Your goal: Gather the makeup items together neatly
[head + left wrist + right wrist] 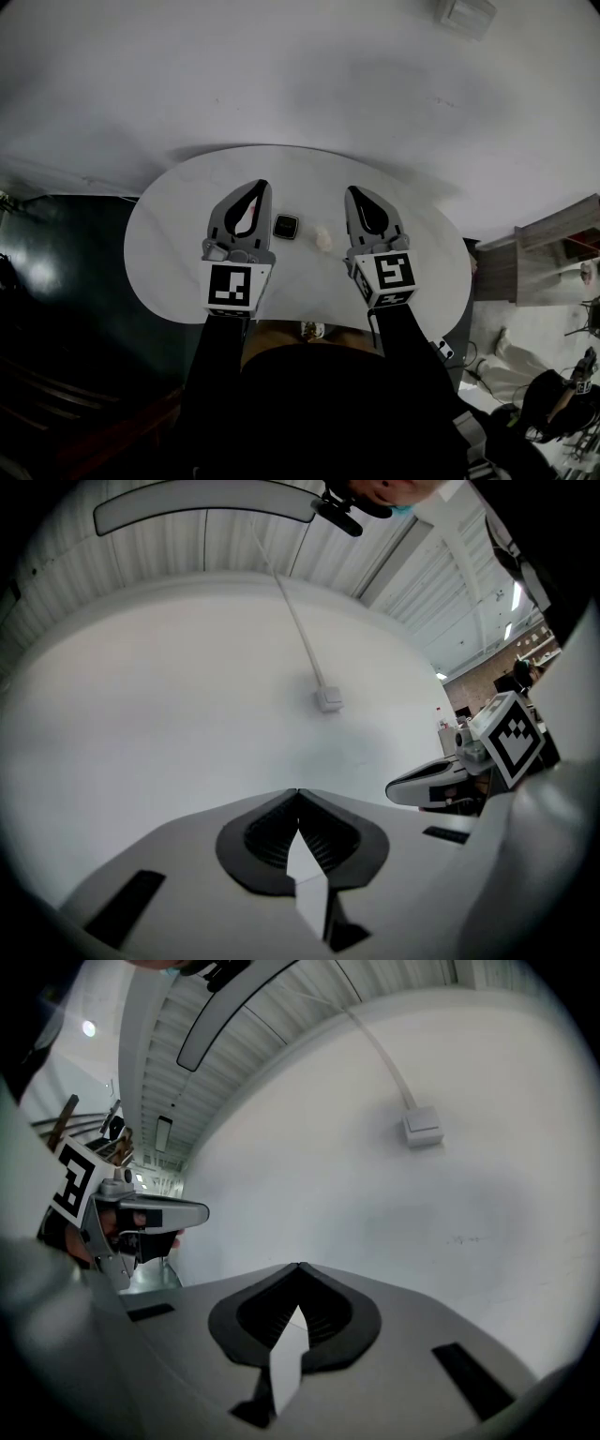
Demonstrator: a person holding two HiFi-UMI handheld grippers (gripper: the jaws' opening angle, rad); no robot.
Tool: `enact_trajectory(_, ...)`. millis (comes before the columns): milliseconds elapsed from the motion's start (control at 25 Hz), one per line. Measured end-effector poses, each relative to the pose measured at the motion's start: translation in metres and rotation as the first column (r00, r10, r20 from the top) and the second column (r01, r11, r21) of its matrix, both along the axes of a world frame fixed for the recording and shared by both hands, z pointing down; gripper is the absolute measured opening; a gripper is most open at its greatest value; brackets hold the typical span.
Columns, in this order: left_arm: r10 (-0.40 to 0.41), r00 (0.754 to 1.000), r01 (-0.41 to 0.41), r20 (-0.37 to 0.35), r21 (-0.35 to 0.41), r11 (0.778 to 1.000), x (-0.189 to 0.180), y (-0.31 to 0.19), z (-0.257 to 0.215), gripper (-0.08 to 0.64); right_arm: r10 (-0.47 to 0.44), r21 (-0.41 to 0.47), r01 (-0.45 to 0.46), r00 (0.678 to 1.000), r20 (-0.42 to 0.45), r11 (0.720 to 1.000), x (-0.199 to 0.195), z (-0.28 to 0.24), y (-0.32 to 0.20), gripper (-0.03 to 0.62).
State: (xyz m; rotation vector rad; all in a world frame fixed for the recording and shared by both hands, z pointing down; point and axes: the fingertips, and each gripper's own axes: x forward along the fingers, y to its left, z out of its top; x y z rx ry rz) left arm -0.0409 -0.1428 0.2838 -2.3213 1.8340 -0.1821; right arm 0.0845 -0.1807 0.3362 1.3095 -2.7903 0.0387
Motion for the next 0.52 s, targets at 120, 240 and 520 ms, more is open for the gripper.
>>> enact_trajectory(120, 0.005, 1.000, -0.005, 0.002, -0.001, 1.000, 0.0015, -0.0008, 0.0005, 0.015, 0.000, 0.000, 0.000, 1.000, 0.000, 1.000, -0.0008, -0.0014, -0.0006, 0.026)
enact_trajectory(240, 0.012, 1.000, -0.012, 0.003, 0.000, 1.000, 0.0034, -0.0010, -0.0008, 0.015, 0.002, 0.002, -0.002, 1.000, 0.003, 1.000, -0.0011, -0.0030, -0.0005, 0.026)
enact_trajectory(520, 0.019, 1.000, -0.019, 0.003, 0.007, 1.000, 0.0063, -0.0096, -0.0040, 0.015, 0.008, 0.002, -0.008, 1.000, -0.015, 1.000, 0.0020, 0.0022, -0.0088, 0.026)
